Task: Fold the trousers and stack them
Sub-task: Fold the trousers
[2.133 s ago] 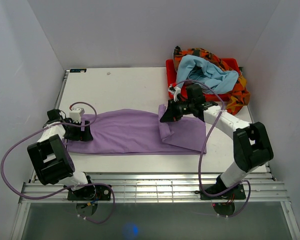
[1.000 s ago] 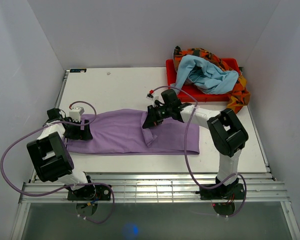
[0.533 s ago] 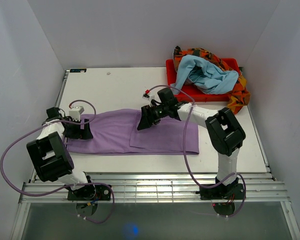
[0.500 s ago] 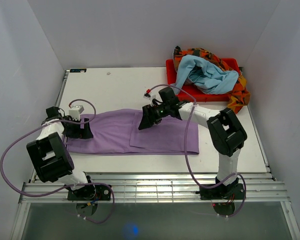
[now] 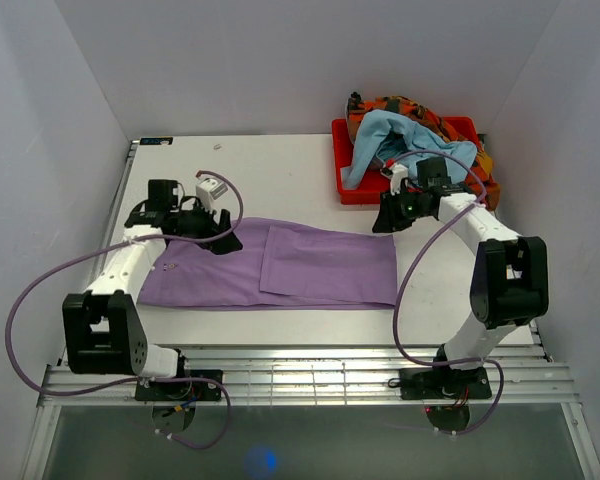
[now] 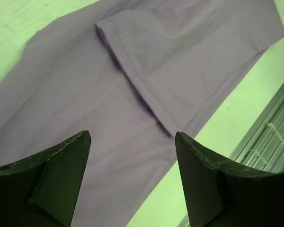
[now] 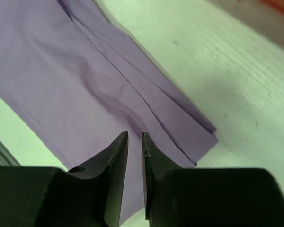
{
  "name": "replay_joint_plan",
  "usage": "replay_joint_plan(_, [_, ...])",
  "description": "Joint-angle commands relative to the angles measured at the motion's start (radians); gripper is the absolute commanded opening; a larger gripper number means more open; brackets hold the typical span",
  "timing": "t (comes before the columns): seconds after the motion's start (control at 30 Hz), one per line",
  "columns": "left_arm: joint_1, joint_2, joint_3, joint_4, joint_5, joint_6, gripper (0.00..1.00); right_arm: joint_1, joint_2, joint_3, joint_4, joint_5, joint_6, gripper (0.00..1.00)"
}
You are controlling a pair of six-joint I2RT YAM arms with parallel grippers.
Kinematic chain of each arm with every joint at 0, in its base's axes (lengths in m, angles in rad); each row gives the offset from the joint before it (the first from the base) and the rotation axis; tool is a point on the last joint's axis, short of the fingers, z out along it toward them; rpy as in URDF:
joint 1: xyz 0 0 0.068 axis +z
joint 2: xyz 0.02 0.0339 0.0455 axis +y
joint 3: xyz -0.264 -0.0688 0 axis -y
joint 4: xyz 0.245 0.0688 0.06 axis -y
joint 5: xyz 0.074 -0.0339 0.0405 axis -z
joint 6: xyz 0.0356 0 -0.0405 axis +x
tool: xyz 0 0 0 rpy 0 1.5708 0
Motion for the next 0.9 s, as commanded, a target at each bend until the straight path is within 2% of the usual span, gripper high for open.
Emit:
replay_joint_plan(0.0, [-0.076,0.098,0.049,0.135,0.023,-0.201,0.81,0.011,0.029,-0.058,-0.115,0.121,-0.155,0.23])
replay_joint_plan(0.1, [-0.143,0.182,0.072,0.262,-0.032,-0.301,0.81,0.013,0.063,-0.131,-0.072,0.182,-0.162,0.22])
replay_joint_plan(0.33, [-0.227,0.348,0.153,0.344,-0.162,-0.383,0.84,0.017,0.149,-0.198,-0.018,0.234,-0.188,0.18])
replay_joint_plan(0.5, [-0.261,0.437,0.191,0.376,-0.251,-0.403,0.84,0.017,0.123,-0.210,0.011,0.230,-0.199,0.23])
replay_joint_plan(0.67, [-0.290,0.489,0.225,0.385,-0.291,-0.401,0.82,0.017,0.095,-0.212,0.006,0.236,-0.211,0.31])
replay_joint_plan(0.7, [-0.293,0.505,0.233,0.387,-0.291,-0.406,0.82,0.017,0.088,-0.215,0.006,0.236,-0.213,0.35])
replay_joint_plan(0.83, [-0.304,0.531,0.244,0.408,-0.271,-0.421,0.76,0.016,0.026,-0.221,0.009,0.234,-0.205,0.38])
replay_joint_plan(0.87, [-0.306,0.534,0.245,0.416,-0.255,-0.424,0.68,0.014,-0.007,-0.220,0.003,0.231,-0.201,0.38])
